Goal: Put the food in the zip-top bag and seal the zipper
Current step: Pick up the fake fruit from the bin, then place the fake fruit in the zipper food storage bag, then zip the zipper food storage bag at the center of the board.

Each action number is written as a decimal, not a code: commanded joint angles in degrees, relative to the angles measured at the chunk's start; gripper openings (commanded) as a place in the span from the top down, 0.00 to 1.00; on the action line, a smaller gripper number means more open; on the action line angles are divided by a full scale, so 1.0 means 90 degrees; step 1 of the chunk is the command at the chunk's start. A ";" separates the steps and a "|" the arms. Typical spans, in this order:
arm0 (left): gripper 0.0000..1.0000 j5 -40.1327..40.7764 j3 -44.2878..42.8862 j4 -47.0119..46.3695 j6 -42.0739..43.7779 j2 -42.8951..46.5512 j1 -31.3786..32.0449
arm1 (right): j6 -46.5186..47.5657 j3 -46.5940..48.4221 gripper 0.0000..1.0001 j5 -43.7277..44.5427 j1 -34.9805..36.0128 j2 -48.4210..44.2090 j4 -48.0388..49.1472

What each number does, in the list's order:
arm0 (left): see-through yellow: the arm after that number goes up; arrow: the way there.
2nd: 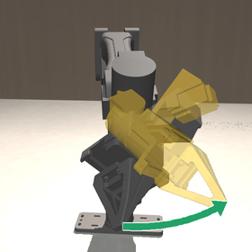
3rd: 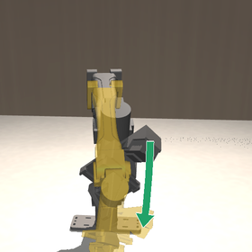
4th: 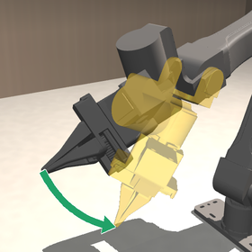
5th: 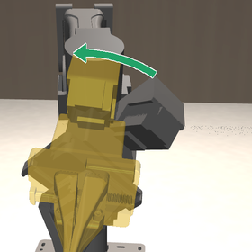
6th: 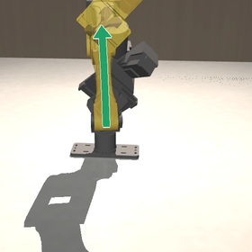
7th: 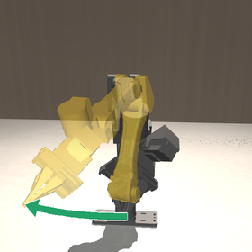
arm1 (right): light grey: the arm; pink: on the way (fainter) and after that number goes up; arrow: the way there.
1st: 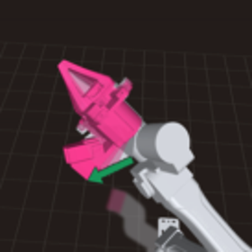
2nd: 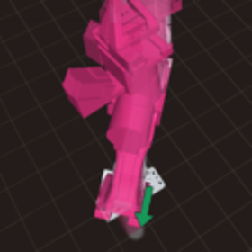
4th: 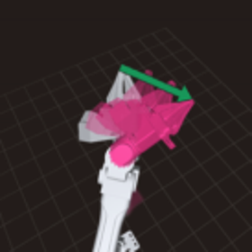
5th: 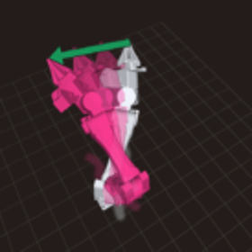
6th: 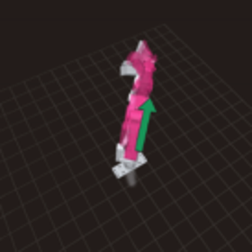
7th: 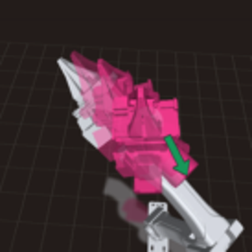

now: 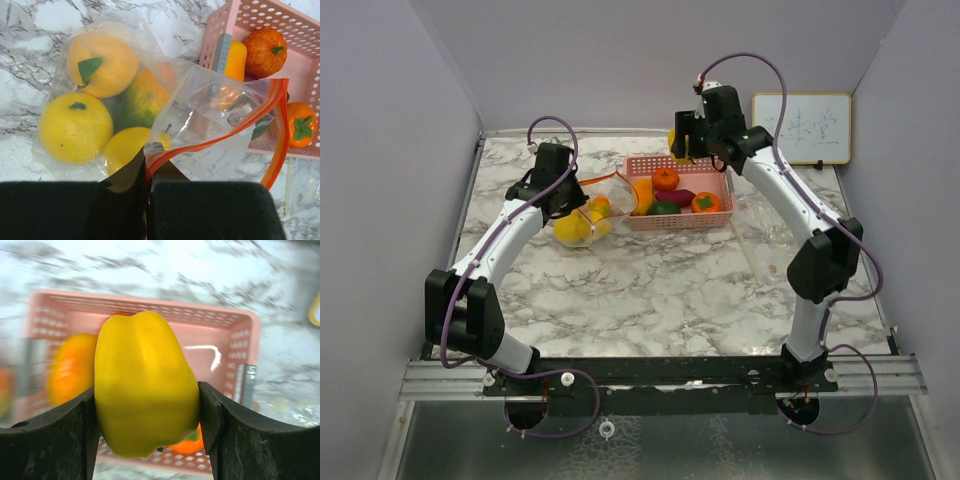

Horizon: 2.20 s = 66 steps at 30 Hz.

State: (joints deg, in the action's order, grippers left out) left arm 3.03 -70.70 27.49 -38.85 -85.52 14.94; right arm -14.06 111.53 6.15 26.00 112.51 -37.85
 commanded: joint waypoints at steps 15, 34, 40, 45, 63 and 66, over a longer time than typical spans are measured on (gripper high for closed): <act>1.00 -0.0273 0.0020 -0.0227 -0.0004 0.0374 -0.0058 | -0.1767 -0.1377 0.77 -0.2425 0.1622 -0.0395 0.1449; 1.00 -0.1141 -0.0077 -0.0560 0.0106 0.0113 -0.0058 | -0.0689 -0.0254 0.00 -0.2005 0.1701 -0.0024 0.0654; 1.00 -0.2348 -0.0425 -0.0712 0.0716 -0.0088 -0.0058 | 0.1117 -0.0939 0.00 -0.2377 0.1701 -0.1045 0.1311; 1.00 -0.3515 -0.0613 -0.0817 0.1064 -0.0148 -0.0068 | 0.2696 -0.1283 0.10 -0.4083 0.1697 -0.1628 0.1211; 1.00 -0.4389 -0.1577 0.0808 0.2644 -0.0599 -0.0156 | 0.3480 -0.2544 0.31 -0.4587 0.1818 -0.1679 0.1167; 1.00 -0.4389 -0.1616 0.0891 0.2712 -0.0610 -0.0166 | 0.3402 -0.2597 0.31 -0.4725 0.1826 -0.1594 0.1300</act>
State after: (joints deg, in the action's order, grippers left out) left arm -33.19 -82.83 34.44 -16.71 -91.09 13.80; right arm 15.49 88.73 -35.66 41.95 96.97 -28.42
